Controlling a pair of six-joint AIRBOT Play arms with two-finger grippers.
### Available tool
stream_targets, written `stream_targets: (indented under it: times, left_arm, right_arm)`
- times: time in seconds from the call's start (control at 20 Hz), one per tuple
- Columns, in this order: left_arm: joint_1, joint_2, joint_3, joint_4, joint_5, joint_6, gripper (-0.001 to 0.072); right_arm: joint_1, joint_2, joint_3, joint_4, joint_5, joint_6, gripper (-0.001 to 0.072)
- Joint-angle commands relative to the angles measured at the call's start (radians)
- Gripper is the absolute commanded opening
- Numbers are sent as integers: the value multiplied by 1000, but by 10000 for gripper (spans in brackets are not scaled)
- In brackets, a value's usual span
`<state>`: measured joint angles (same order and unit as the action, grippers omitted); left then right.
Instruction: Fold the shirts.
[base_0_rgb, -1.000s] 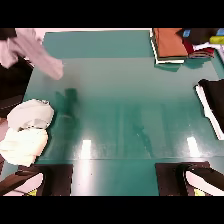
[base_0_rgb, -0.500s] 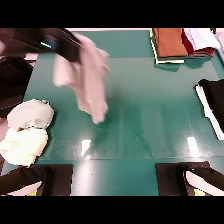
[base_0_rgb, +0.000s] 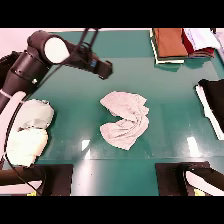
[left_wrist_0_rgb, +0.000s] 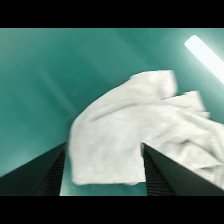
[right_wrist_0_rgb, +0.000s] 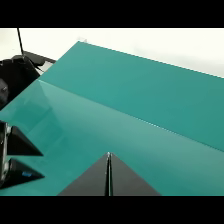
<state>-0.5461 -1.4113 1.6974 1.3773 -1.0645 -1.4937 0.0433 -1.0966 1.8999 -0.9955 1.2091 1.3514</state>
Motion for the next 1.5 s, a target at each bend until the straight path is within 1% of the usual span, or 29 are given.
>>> stream_targets:
  times: [0.0,0.05,0.15,0.25,0.35,0.4,0.55,0.6,0.65,0.7,0.75,0.85,0.95,1.0,1.05,1.1,1.2,1.25,1.35,1.45]
  left_arm:
    - [177,-26,-118,-132,-24,-42,546]
    - [204,-36,-181,-185,-16,-41,546]
    - [227,-59,-308,-265,38,-2,546]
    - [220,-101,-394,-361,94,52,546]
    - [202,-155,-414,-424,122,87,546]
    - [187,-182,-414,-443,140,91,546]
    - [143,-214,-415,-456,209,99,545]
    - [138,-212,-413,-459,221,108,484]
    - [142,-211,-403,-456,220,108,239]
    - [151,-211,-390,-455,216,108,43]
    - [167,-211,-370,-454,205,107,23]
    - [201,-211,-315,-448,159,108,23]
    - [227,-211,-262,-436,113,116,23]
    - [235,-211,-243,-435,100,119,23]
    - [237,-211,-230,-434,94,124,23]
    - [237,-211,-224,-435,93,129,23]
    - [237,-211,-225,-433,87,141,23]
    - [237,-211,-225,-433,87,141,23]
    - [237,-211,-225,-430,87,141,23]
    - [237,-211,-225,-430,87,141,23]
  right_arm:
    - [0,-1,0,0,7,2,15]
    - [0,-1,0,0,7,2,15]
    - [0,-1,0,0,6,2,15]
    - [0,-1,0,0,7,2,15]
    - [0,-1,0,0,19,7,14]
    - [0,-1,-1,-2,37,14,15]
    - [-32,-12,-8,-2,127,51,15]
    - [-51,-8,-42,-2,154,67,15]
    - [-73,3,-97,-3,172,70,15]
    - [-99,21,-175,-3,188,71,15]
    - [-124,43,-266,-3,198,71,15]
    - [-178,97,-496,-3,200,72,15]
    - [-222,152,-764,-3,169,72,17]
    - [-234,172,-905,1,133,72,99]
    - [-235,179,-1027,3,93,74,340]
    - [-226,178,-1146,24,53,83,444]
    - [-179,149,-1314,105,-24,80,444]
    - [-142,126,-1362,135,-63,76,444]
    - [-40,74,-1412,214,-163,60,444]
    - [66,8,-1404,275,-249,51,444]
